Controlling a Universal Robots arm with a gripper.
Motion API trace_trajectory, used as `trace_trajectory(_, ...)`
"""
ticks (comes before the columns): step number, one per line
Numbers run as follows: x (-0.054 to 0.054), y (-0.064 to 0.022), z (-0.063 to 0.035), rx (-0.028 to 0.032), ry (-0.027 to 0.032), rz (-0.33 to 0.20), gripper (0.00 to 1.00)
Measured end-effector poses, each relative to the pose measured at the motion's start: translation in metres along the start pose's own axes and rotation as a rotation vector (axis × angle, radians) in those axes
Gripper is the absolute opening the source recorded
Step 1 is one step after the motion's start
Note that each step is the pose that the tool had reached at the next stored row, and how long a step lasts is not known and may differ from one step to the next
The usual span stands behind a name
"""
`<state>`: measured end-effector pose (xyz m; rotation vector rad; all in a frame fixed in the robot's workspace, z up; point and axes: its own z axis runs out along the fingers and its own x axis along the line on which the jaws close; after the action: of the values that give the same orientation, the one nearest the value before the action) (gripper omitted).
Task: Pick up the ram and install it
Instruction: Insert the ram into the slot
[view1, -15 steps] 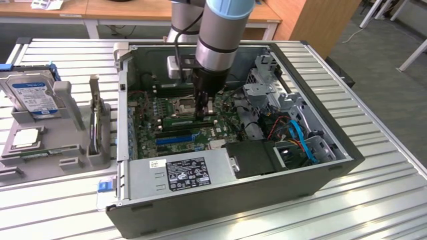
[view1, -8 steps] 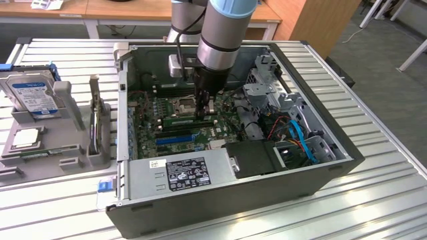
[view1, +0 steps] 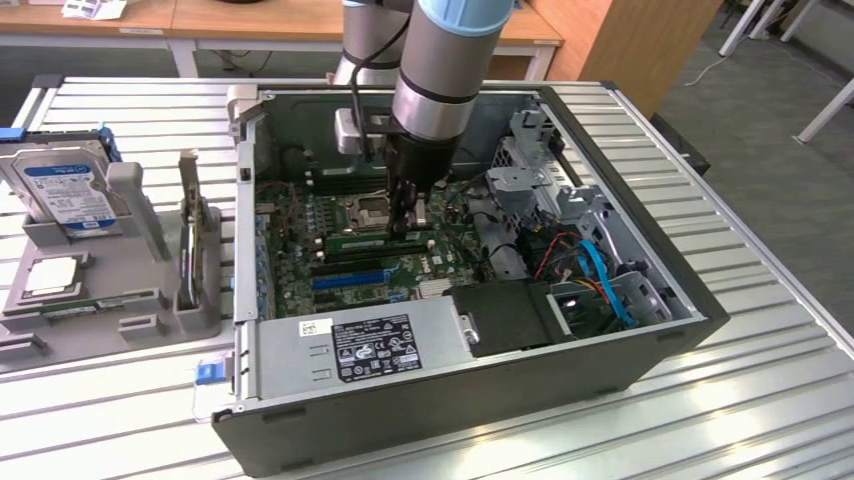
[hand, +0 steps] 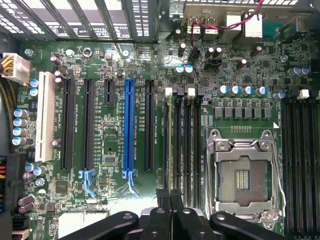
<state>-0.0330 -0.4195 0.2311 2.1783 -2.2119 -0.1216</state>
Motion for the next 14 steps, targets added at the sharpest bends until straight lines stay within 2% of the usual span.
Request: trace_trajectory(14,0.0000,-0.0006,0.0004,0.0000,0.0000,0.000,0.11)
